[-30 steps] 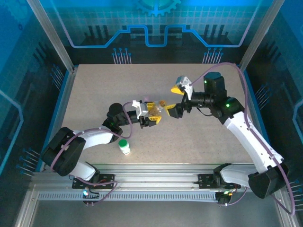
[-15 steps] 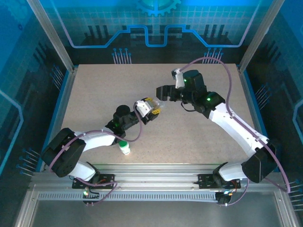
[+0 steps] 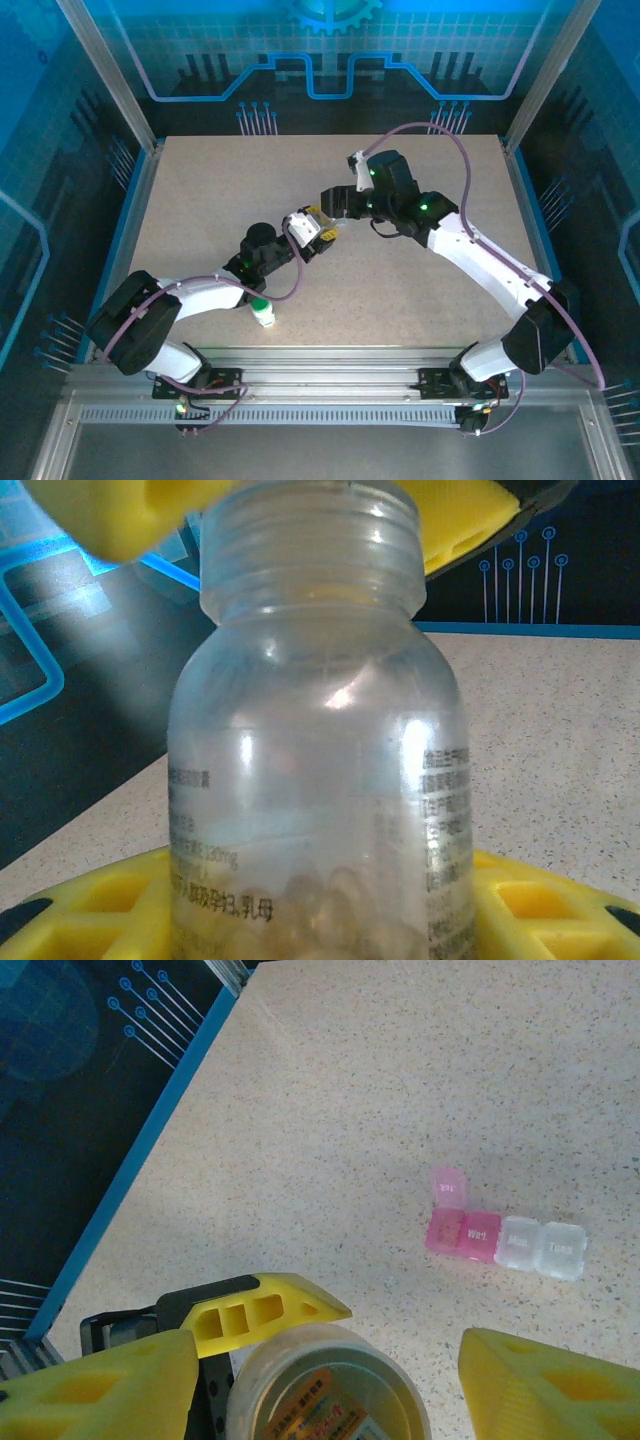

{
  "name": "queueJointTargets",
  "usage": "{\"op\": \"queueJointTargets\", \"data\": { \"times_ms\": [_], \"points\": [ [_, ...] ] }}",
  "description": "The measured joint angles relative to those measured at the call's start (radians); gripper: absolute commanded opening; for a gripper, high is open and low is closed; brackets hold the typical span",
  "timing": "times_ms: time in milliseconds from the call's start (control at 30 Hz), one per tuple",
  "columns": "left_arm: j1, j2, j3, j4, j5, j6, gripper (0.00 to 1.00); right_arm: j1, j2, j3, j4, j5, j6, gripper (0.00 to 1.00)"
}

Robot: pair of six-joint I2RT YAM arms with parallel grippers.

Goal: Sort the pills into containers

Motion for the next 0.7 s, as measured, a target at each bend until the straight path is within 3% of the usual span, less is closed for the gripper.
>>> {"op": "queueJointTargets", "data": {
  "times_ms": [700],
  "points": [
    [-0.002,0.0,0.0,0.011,-0.015,0.0,0.0,0.0,0.005,-0.012,0.016,-0.035,0.032,0.46]
  ]
}}
